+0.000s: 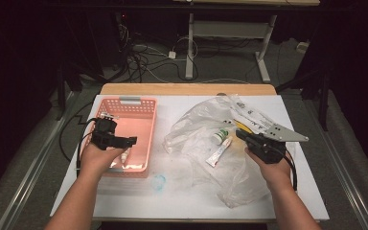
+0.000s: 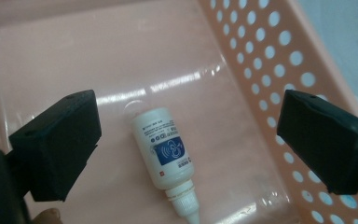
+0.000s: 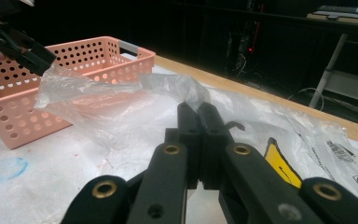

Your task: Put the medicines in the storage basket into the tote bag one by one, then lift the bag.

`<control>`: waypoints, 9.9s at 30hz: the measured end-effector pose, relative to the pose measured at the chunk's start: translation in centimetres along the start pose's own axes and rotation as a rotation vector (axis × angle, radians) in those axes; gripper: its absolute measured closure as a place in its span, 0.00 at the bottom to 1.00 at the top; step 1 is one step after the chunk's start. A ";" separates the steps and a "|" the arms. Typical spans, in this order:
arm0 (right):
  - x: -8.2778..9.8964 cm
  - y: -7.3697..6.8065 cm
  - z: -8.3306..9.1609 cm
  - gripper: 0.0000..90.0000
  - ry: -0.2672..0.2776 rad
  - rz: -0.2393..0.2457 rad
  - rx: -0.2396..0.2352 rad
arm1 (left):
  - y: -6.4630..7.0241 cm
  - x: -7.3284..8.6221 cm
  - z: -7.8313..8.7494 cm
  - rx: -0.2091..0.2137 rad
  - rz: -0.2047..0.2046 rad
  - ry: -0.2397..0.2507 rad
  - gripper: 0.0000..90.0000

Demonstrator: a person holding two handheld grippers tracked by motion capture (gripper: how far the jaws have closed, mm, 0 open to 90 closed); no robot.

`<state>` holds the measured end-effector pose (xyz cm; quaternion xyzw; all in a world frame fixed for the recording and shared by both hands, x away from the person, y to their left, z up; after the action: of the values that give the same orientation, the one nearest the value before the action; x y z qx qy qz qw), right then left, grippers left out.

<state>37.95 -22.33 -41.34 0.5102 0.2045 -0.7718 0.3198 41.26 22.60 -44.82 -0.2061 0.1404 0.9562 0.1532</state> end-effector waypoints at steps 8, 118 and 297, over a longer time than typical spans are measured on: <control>0.0 0.0 0.1 1.00 0.002 -0.003 -0.005 | -1.1 -0.6 -1.6 0.015 0.069 -0.177 0.22; 0.1 -0.3 0.0 1.00 -0.005 0.006 0.004 | 16.4 2.2 0.2 0.275 -0.385 0.319 0.65; -5.5 -2.4 -0.7 1.00 0.218 0.008 0.045 | 22.2 -5.4 4.9 0.093 -0.482 1.011 0.98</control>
<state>38.27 -18.63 -36.54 0.5989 0.2184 -0.7150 0.2872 36.43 2.71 -33.63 -0.6581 0.1871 0.6691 0.2900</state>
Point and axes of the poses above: each handheld gripper's, and its own axes: z roughly backward along the jaws, x roughly out of its underside, y roughly to its right, the point moved 3 cm from there along -z, roughly forward along the jaws, and after that the axes turned 5 degrees about -y, right-handed, at the moved point
